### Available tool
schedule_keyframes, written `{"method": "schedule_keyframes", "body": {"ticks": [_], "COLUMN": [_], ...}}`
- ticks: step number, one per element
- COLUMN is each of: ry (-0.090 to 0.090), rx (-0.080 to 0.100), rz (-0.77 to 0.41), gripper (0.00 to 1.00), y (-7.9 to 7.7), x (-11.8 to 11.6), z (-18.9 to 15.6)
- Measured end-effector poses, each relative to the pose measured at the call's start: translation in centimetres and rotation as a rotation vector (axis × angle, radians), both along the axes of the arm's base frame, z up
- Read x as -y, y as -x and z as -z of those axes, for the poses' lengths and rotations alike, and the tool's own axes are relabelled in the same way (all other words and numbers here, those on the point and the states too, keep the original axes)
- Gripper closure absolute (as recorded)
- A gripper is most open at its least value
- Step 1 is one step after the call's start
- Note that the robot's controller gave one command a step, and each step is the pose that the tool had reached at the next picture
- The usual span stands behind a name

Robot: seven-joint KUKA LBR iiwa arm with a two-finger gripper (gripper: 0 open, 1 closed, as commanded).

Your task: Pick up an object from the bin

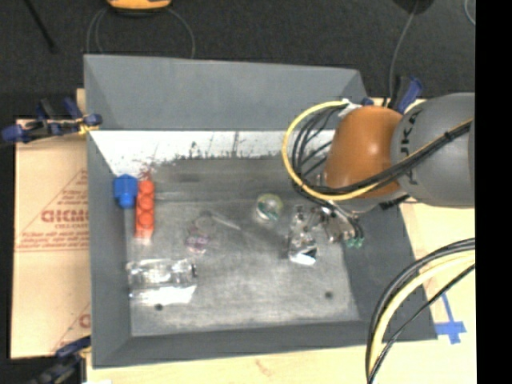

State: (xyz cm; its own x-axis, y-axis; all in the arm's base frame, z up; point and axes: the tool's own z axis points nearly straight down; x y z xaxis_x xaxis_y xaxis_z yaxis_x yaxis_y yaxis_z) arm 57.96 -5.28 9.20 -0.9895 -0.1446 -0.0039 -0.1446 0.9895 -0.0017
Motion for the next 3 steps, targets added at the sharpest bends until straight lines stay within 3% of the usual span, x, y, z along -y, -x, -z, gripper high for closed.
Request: {"method": "schedule_keyframes", "body": {"ticks": [1, 2, 3], "ry": [0.000, -0.002, 0.000], "rx": [0.000, 0.003, 0.014], "rz": [-0.001, 0.014, 0.011], "gripper": [0.00, 0.00, 1.00], "y": [0.0, 0.2, -0.1], "x": [0.0, 3.1, 3.1], "z": [0.0, 1.6, 1.3]}}
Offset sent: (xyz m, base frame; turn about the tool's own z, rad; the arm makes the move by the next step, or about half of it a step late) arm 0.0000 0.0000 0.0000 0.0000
